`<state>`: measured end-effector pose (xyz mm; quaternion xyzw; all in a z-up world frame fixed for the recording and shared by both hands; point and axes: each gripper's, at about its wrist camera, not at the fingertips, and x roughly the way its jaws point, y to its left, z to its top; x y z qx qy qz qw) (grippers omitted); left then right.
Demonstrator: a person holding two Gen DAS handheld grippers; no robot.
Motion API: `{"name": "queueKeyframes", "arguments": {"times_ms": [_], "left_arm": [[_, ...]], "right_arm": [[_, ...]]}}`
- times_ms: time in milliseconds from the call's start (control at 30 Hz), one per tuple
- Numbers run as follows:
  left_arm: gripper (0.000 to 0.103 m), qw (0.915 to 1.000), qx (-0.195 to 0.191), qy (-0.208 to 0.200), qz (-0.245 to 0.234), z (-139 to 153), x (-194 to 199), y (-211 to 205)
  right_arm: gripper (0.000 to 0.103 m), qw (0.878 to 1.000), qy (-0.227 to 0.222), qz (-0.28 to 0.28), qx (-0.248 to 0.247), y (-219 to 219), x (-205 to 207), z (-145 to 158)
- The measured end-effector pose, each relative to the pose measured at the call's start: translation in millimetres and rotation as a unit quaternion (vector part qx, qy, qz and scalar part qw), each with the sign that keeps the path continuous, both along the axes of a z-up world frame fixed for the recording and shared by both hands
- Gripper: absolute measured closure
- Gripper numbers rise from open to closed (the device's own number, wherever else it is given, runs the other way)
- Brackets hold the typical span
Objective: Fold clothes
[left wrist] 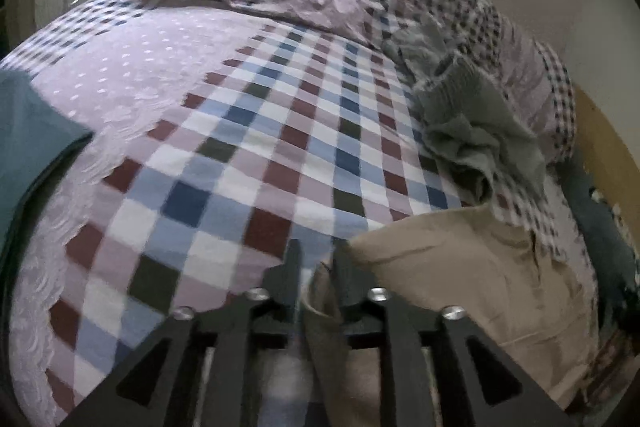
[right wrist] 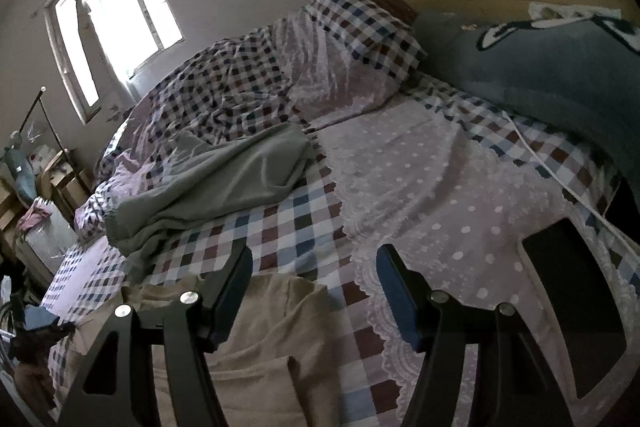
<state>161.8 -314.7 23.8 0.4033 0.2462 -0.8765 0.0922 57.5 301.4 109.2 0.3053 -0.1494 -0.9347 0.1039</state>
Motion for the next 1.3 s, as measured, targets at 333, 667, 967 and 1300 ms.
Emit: {"name": "queueKeyframes", "arguments": {"times_ms": [333,667,967,1300], "left_arm": [[0.041,0.9943,0.07,0.04,0.069,7.0,78.6,-29.0],[0.04,0.9701,0.233,-0.007,0.068,-37.8,163.9,2.9],[0.039,0.9632,0.264,-0.035,0.036,-54.9,180.3,46.6],[0.051,0.9585,0.284,-0.007,0.03,-48.1,190.6,45.2]], "right_arm": [[0.033,0.998,0.043,0.033,0.028,-31.5,30.2,17.2],[0.03,0.989,0.085,0.11,0.043,-80.0,73.0,28.4],[0.029,0.966,0.102,0.217,0.096,-138.8,120.8,22.6],[0.029,0.927,0.099,0.331,0.15,-208.6,181.0,2.6]]}}
